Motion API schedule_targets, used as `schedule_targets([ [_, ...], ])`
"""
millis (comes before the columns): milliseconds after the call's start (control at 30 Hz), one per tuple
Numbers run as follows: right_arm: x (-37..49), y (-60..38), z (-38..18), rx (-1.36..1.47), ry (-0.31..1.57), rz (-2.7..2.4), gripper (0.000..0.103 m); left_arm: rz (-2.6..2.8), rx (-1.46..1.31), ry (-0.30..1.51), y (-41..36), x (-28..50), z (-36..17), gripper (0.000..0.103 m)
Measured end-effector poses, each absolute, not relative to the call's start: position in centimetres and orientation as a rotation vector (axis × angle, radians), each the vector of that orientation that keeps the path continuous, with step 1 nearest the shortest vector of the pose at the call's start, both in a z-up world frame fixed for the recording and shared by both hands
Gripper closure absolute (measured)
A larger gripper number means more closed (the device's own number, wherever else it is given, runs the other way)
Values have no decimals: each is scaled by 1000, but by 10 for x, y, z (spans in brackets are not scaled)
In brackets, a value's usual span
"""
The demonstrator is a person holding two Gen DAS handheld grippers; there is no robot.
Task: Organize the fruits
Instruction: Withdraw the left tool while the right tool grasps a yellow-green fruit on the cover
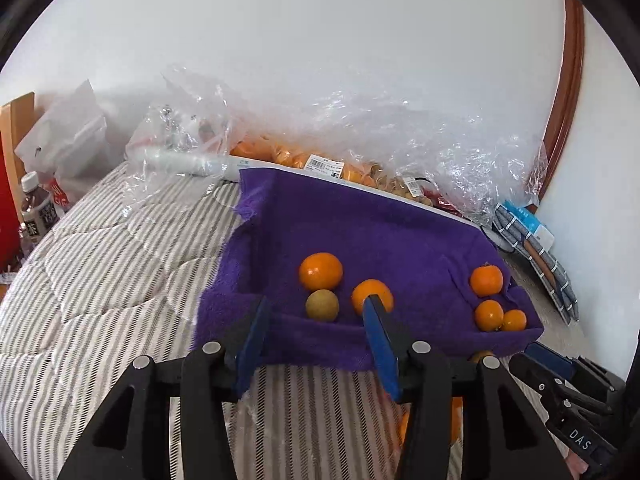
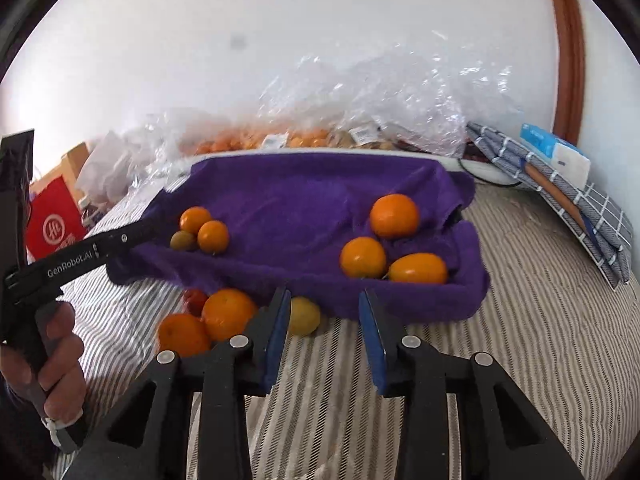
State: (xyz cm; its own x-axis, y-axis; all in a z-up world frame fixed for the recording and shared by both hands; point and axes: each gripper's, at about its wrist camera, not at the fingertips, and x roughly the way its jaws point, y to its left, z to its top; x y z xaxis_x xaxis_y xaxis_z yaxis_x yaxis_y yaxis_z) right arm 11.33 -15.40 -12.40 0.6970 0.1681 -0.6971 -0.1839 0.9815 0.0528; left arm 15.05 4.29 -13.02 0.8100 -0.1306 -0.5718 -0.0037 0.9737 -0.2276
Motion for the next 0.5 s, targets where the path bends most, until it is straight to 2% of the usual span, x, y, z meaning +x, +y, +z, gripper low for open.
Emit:
schedule_targets([
  [200, 122, -138, -140, -55, 844, 202, 68, -69, -248, 658, 65, 135, -134, 54],
  [267, 129, -137, -146, -44, 881, 195, 72, -60, -256, 657, 67, 136, -134, 54],
  [500, 140, -140, -154, 2, 924, 196, 76, -69, -245, 695, 64, 144, -140, 54],
])
